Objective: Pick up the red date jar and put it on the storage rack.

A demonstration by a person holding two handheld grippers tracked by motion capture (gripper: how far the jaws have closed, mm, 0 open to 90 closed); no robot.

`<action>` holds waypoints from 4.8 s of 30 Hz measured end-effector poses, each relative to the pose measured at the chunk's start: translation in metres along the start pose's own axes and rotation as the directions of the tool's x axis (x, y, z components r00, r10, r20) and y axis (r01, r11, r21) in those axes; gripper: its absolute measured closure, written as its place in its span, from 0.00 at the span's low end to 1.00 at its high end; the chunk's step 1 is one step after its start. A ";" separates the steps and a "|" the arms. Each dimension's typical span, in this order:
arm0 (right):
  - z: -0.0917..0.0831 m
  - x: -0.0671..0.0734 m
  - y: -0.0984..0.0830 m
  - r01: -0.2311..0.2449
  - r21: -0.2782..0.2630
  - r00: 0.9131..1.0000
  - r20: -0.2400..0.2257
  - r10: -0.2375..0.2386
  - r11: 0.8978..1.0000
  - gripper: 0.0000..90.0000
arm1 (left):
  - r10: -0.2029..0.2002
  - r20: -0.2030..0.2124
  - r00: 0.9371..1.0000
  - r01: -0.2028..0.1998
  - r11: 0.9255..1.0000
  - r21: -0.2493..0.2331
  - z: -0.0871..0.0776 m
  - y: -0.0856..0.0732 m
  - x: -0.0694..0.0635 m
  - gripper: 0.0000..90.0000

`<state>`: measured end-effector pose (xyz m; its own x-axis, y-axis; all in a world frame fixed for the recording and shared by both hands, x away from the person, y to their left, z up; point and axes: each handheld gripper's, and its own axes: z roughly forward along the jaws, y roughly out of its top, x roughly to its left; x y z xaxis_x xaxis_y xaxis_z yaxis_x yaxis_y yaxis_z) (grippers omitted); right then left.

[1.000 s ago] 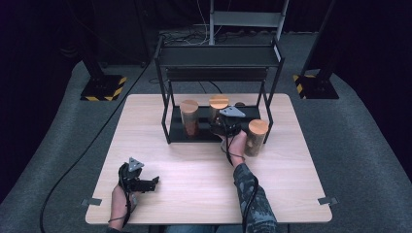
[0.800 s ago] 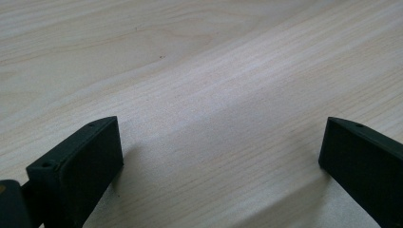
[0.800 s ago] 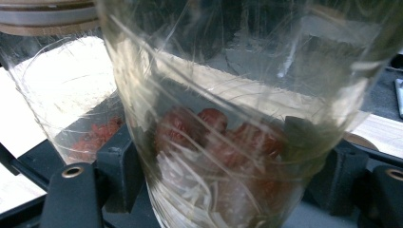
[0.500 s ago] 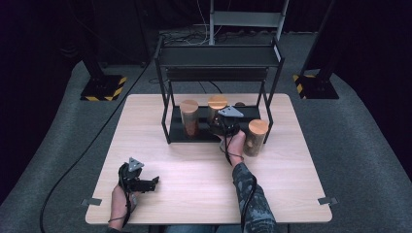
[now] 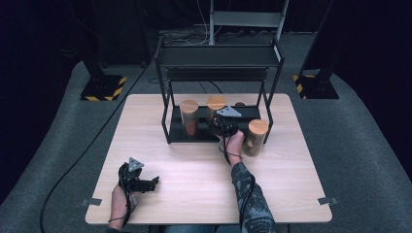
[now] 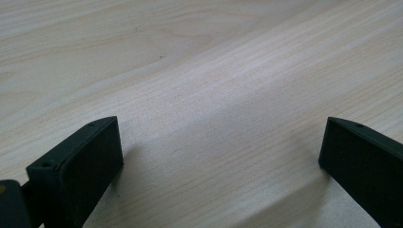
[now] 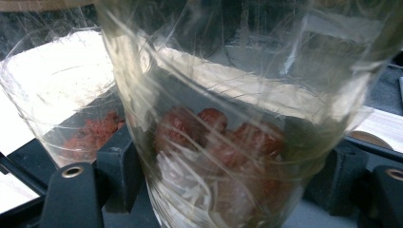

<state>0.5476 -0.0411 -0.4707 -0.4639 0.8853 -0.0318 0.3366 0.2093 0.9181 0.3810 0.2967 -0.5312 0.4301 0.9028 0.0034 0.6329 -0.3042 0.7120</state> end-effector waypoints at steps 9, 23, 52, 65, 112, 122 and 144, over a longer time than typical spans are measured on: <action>0.005 0.003 -0.004 -0.003 0.009 1.000 -0.008 0.004 1.000 0.27 | 0.000 0.000 1.000 0.000 1.000 0.000 0.000 0.000 0.000 0.00; 0.013 0.009 -0.010 -0.002 0.032 1.000 -0.018 0.003 0.999 0.27 | 0.000 0.000 1.000 0.000 1.000 0.000 0.000 0.000 0.000 0.00; 0.016 0.009 -0.018 -0.051 0.031 0.998 -0.032 0.052 0.998 0.27 | 0.000 -0.002 1.000 0.000 1.000 -0.001 0.000 0.000 0.000 0.00; 0.016 0.010 -0.017 -0.045 0.040 0.998 -0.035 0.047 0.998 0.27 | -0.001 -0.003 1.000 0.001 1.000 -0.001 0.000 0.000 0.000 0.00; -0.005 0.010 -0.005 -0.049 0.265 0.994 -0.084 0.074 0.963 0.00 | -0.001 -0.002 1.000 0.001 1.000 0.000 0.000 0.000 0.000 0.00; -0.024 0.018 -0.019 -0.012 0.295 0.994 -0.097 0.042 0.956 0.00 | 0.000 -0.002 1.000 0.000 1.000 0.000 0.000 0.000 0.000 0.00; -0.098 0.031 -0.078 0.019 0.258 0.982 -0.184 0.030 0.966 0.00 | 0.000 -0.003 1.000 0.000 1.000 -0.001 0.000 0.000 0.000 0.00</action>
<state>0.4268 -0.0708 -0.5051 -0.5964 0.7997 0.0689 0.5276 0.3259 0.7845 0.3807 0.2967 -0.5312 0.4282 0.9037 0.0050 0.6327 -0.3037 0.7124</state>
